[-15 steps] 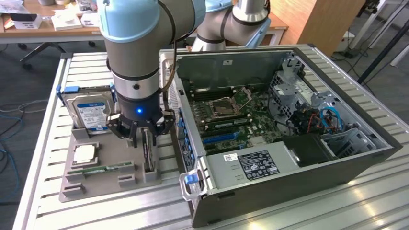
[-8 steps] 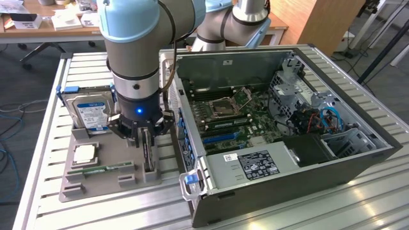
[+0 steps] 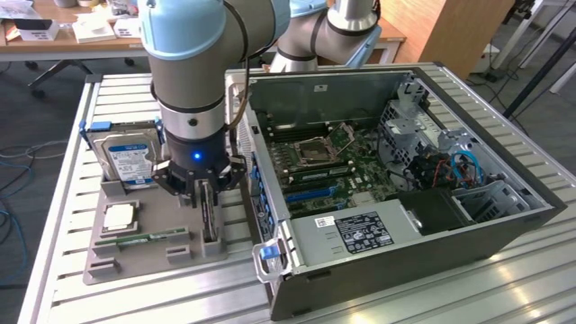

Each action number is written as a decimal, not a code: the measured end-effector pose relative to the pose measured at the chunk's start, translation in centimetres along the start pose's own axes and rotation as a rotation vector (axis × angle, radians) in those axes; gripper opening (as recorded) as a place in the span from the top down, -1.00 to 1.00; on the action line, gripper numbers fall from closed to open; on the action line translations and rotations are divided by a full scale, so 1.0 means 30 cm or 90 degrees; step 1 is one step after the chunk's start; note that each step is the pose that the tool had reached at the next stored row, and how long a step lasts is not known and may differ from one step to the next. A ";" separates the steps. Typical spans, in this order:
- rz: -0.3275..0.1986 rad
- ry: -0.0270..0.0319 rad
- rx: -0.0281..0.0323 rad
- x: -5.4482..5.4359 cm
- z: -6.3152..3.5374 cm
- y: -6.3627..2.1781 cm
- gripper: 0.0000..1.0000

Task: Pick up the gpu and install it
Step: 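Pick up the gpu and move the gpu toward the slot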

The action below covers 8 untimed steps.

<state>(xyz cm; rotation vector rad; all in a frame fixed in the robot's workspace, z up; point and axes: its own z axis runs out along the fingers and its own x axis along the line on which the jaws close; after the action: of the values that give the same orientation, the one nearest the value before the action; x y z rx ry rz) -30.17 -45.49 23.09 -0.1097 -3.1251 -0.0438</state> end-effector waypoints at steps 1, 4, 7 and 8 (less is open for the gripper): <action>0.000 0.0000 0.0000 0.000 0.000 0.000 0.19; 0.000 0.0000 0.0000 -0.002 0.000 0.000 0.19; 0.000 0.0000 0.0000 -0.002 0.000 0.000 0.19; 0.000 0.0000 0.0000 -0.002 0.000 0.000 0.19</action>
<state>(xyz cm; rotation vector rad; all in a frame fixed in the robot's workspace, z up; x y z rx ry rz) -30.11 -45.49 23.09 -0.1097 -3.1250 -0.0437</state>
